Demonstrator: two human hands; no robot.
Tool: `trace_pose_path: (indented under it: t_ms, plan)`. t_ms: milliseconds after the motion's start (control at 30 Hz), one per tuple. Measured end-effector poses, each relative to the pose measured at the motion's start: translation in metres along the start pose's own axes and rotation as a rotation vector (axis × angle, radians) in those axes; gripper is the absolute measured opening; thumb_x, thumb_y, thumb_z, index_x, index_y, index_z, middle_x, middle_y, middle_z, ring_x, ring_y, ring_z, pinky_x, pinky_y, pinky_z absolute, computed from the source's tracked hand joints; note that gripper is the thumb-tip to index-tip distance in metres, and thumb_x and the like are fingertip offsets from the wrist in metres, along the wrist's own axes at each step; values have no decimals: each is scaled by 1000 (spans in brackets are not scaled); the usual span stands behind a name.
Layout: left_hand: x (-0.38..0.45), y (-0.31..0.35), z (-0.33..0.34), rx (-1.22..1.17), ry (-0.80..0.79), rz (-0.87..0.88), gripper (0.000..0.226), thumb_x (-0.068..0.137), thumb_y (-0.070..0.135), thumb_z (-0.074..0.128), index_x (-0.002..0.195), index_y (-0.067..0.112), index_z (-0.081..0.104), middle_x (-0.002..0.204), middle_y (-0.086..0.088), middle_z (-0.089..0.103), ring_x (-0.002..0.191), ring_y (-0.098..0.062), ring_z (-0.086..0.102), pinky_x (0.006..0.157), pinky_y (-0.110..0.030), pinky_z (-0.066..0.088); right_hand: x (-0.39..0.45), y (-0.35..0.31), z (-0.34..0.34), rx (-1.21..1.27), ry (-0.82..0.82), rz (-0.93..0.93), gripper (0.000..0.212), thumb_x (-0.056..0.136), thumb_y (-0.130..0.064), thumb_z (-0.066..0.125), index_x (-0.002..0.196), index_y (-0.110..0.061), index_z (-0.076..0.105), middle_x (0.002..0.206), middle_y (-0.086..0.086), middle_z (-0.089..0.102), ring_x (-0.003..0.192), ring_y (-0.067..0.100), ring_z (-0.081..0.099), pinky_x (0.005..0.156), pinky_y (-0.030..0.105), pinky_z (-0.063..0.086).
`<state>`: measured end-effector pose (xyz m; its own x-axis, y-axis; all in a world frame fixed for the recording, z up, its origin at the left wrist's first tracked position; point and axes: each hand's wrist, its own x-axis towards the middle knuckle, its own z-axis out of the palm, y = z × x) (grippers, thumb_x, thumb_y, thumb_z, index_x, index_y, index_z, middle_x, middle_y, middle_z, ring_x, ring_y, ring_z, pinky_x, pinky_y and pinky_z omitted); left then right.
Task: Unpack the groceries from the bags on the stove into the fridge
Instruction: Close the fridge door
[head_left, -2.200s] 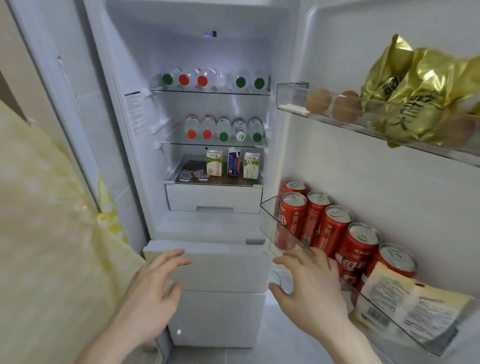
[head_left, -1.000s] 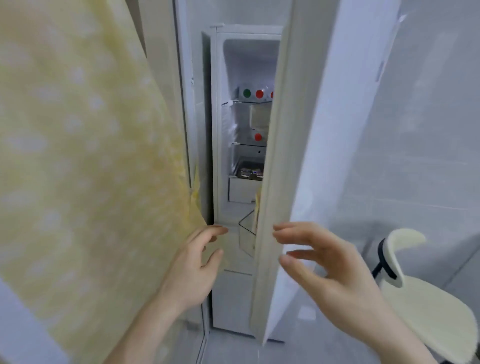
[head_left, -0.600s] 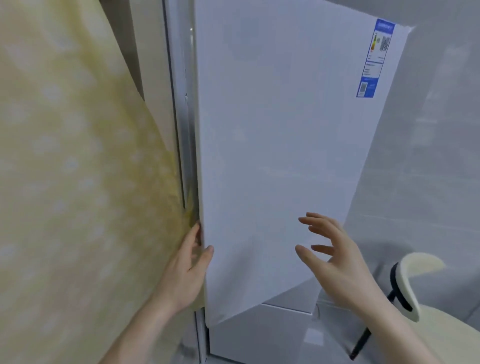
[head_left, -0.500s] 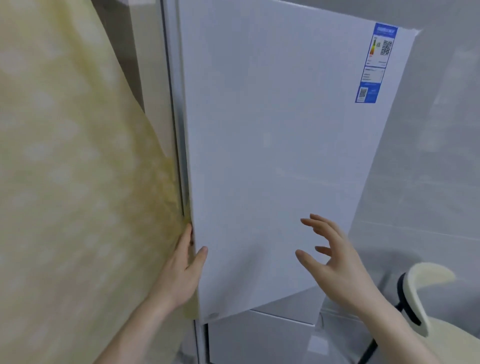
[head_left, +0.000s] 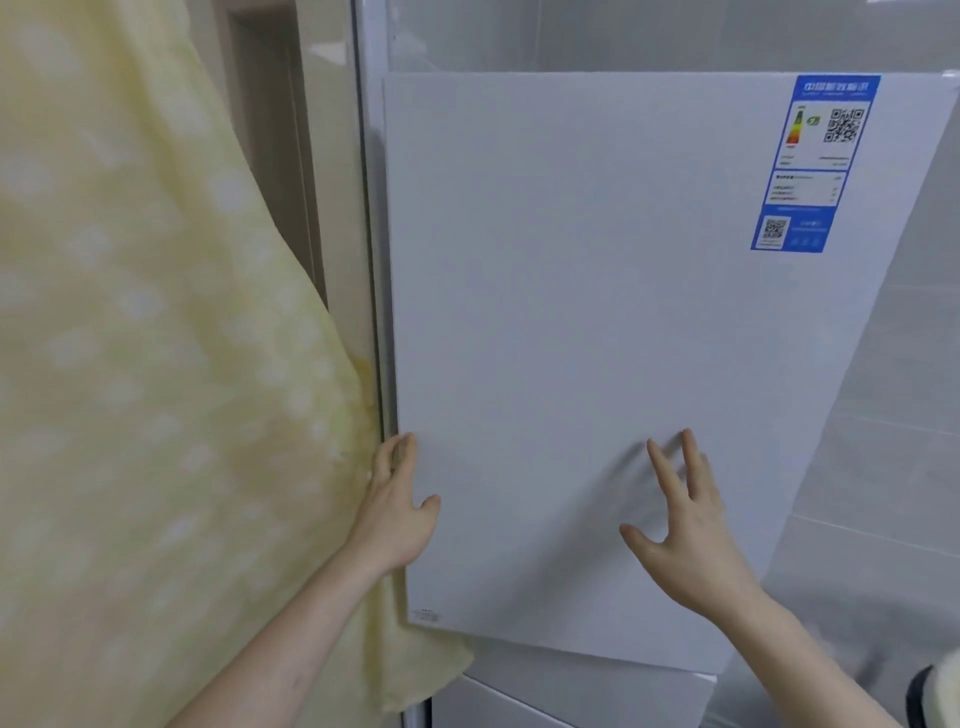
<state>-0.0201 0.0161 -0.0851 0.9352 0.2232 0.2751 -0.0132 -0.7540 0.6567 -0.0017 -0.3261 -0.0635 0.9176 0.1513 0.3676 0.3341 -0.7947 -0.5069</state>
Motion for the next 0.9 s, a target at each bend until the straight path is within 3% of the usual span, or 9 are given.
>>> trace_pose_path:
  t_ms: [200, 367, 600, 667, 800, 900]
  plan:
    - [40, 16, 14, 32, -143, -23, 93, 99, 26, 56, 163, 19, -12, 171, 8, -16, 158, -10, -3, 124, -25, 3, 21, 20, 25, -196, 13, -41, 107, 88, -38, 73, 165, -34, -1, 161, -9, -44, 156, 28, -26, 128, 47, 12]
    - [67, 30, 27, 56, -205, -10, 95, 95, 23, 56, 164, 22, -10, 171, 9, -15, 159, -14, 1, 125, -27, 6, 30, 34, 30, -362, -9, -35, 116, 85, -46, 71, 164, -25, -12, 163, -2, -41, 155, 31, -28, 125, 56, 18]
    - [78, 38, 57, 67, -278, -22, 102, 93, 22, 59, 162, 29, -17, 166, 10, -31, 158, -18, 10, 120, -25, 20, 34, 31, 39, -375, -68, -33, 121, 86, -52, 68, 161, -21, -22, 155, 2, -53, 149, 36, -39, 129, 50, 13]
    - [80, 32, 54, 66, -258, -17, 102, 91, 20, 59, 163, 31, -13, 167, 11, -26, 158, -17, 14, 120, -26, 23, 35, 30, 41, -366, -73, -29, 122, 86, -52, 68, 160, -20, -23, 154, 3, -54, 148, 38, -40, 129, 47, 15]
    - [75, 28, 32, 189, -262, 63, 96, 87, 24, 60, 164, 35, 3, 170, 11, -15, 159, -22, 6, 128, -37, 15, 33, 19, 36, -311, -115, 18, 118, 86, -52, 67, 162, -24, -19, 155, 3, -54, 149, 37, -39, 128, 46, 22]
    - [60, 42, 8, 213, -201, 190, 88, 88, 28, 61, 163, 37, 15, 169, 15, -18, 159, -23, 5, 127, -38, 16, 26, -1, 22, -148, -156, 49, 110, 88, -49, 69, 164, -28, -7, 165, -1, -37, 158, 31, -21, 129, 43, 18]
